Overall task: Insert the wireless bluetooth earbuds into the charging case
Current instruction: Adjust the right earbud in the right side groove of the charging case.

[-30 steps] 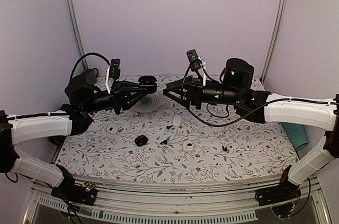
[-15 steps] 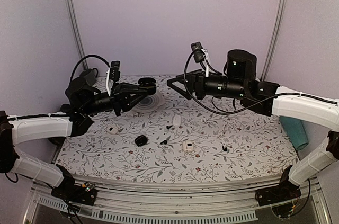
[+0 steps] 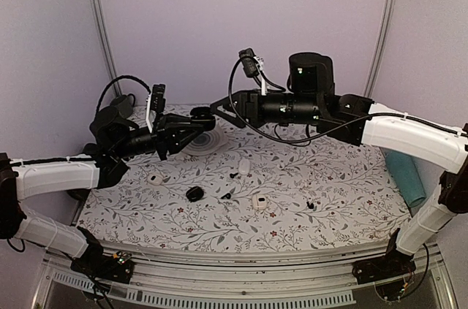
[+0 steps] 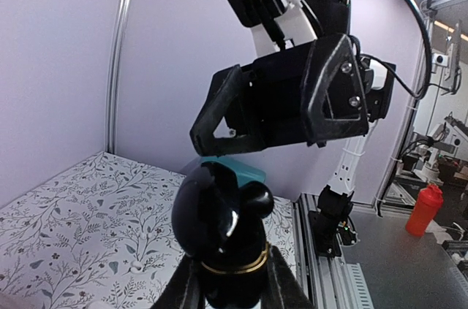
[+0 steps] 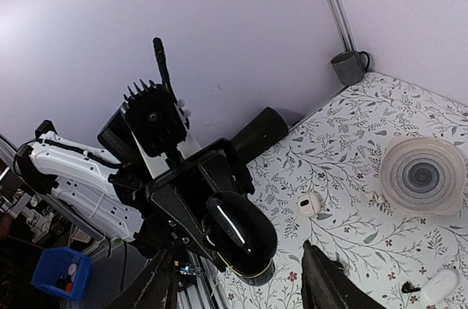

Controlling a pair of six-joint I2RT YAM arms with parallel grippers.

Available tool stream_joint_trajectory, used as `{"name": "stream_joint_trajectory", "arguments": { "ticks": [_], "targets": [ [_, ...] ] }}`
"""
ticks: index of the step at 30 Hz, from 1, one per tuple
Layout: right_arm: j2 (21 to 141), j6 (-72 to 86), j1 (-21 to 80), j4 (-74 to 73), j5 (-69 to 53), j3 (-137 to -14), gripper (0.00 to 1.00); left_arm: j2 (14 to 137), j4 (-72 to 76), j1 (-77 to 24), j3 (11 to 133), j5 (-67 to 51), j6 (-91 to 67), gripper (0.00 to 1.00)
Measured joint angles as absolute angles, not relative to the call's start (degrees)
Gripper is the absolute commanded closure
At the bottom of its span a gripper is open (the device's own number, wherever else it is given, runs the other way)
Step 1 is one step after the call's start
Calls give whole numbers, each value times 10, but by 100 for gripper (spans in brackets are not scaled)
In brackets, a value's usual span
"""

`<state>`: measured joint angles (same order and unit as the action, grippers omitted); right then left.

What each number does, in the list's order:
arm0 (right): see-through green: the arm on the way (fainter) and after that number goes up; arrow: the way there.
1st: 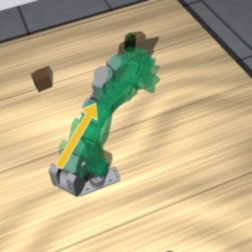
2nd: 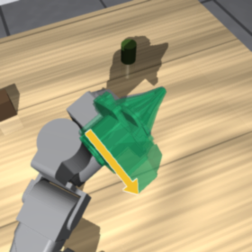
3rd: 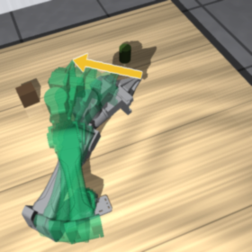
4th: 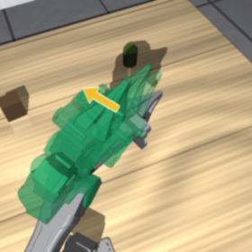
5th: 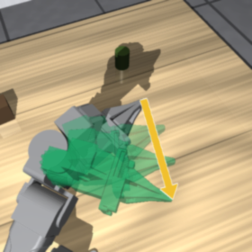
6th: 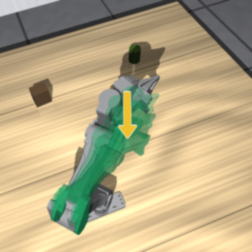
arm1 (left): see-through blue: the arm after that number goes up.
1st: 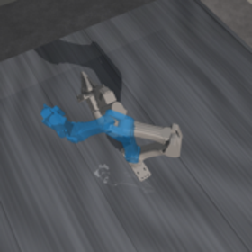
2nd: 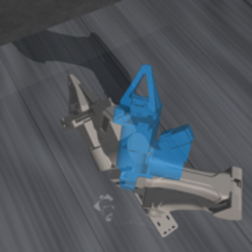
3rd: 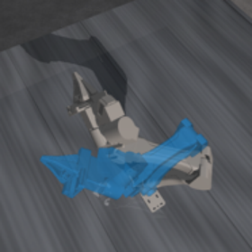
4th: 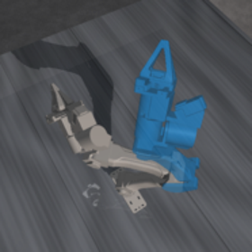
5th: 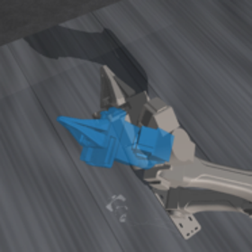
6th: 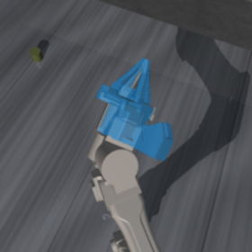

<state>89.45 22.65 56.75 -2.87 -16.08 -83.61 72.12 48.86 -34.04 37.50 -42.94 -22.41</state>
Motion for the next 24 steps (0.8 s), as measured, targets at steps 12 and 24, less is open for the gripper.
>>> {"name": "stream_joint_trajectory", "arguments": {
  "ticks": [12, 24],
  "targets": [
    [912, 259, 574, -65, -160, -851, 45, 721, 488, -340, 375, -429, -221, 100],
    [912, 270, 582, -78, -156, -861, 49, 727, 477, -340, 375, -415, -215, 100]
  ]
}}
